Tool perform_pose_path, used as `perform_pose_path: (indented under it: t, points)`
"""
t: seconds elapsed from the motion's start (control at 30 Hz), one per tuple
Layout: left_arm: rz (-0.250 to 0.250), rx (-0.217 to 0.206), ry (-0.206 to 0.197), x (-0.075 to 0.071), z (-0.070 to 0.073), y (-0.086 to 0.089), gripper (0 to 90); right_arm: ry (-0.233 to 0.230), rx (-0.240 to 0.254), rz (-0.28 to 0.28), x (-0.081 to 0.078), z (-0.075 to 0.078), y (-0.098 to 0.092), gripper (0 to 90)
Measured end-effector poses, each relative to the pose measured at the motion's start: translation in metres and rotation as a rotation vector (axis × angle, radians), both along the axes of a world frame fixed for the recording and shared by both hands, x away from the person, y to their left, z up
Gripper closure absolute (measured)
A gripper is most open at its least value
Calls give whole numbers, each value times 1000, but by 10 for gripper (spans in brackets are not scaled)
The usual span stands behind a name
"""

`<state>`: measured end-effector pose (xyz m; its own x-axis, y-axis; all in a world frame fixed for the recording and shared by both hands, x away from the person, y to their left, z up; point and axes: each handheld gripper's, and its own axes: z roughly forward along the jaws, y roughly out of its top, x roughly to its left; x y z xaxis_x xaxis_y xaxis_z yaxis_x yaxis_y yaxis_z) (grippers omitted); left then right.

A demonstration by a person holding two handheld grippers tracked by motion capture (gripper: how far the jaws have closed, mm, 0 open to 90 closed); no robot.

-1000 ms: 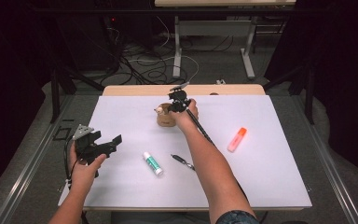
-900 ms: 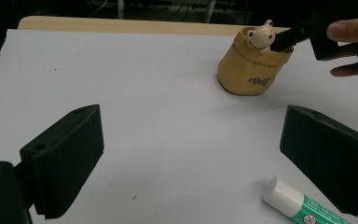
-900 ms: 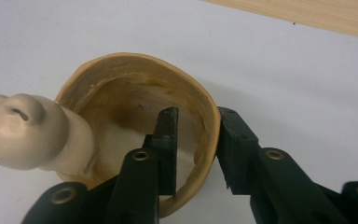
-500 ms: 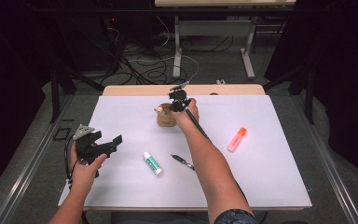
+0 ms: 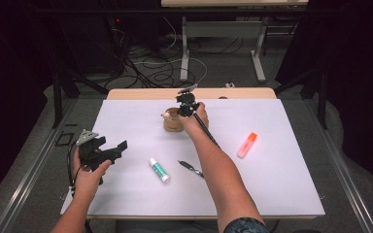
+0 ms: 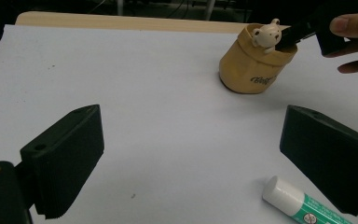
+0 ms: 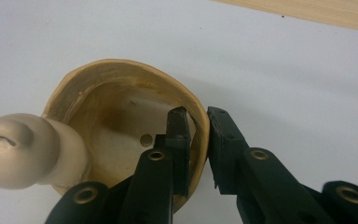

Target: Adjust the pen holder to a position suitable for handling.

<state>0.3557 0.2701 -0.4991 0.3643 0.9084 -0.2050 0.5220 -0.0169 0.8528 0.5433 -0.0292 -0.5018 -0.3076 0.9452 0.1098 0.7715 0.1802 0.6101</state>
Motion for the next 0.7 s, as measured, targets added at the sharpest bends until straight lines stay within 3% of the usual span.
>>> perform_pose_path:
  t: [0.13, 0.3, 0.37, 0.47, 0.5, 0.6, 0.63, 0.7]
  points:
    - [-1, 1, 3, 0, -1, -1, 63, 23, 9, -5, 0, 2, -3, 802]
    - [0, 2, 4, 1, -1, -1, 63, 13, 13, 1, -1, 4, -4, 813]
    - [0, 2, 4, 1, -1, -1, 63, 25, -18, 19, -2, 6, -5, 816]
    - [0, 1, 3, 1, -1, -1, 63, 8, -12, 33, -3, 6, -4, 817]
    - [0, 2, 3, 1, -1, -1, 63, 33, -28, 37, -5, 8, -4, 818]
    - [0, 2, 3, 1, -1, -1, 63, 3, 3, 40, -5, 6, -3, 819]
    - [0, 3, 4, 1, -1, -1, 63, 16, -18, 45, -6, 8, -4, 819]
    - [-1, 5, 5, 1, -1, -1, 63, 25, -14, 45, -7, 11, -5, 819]
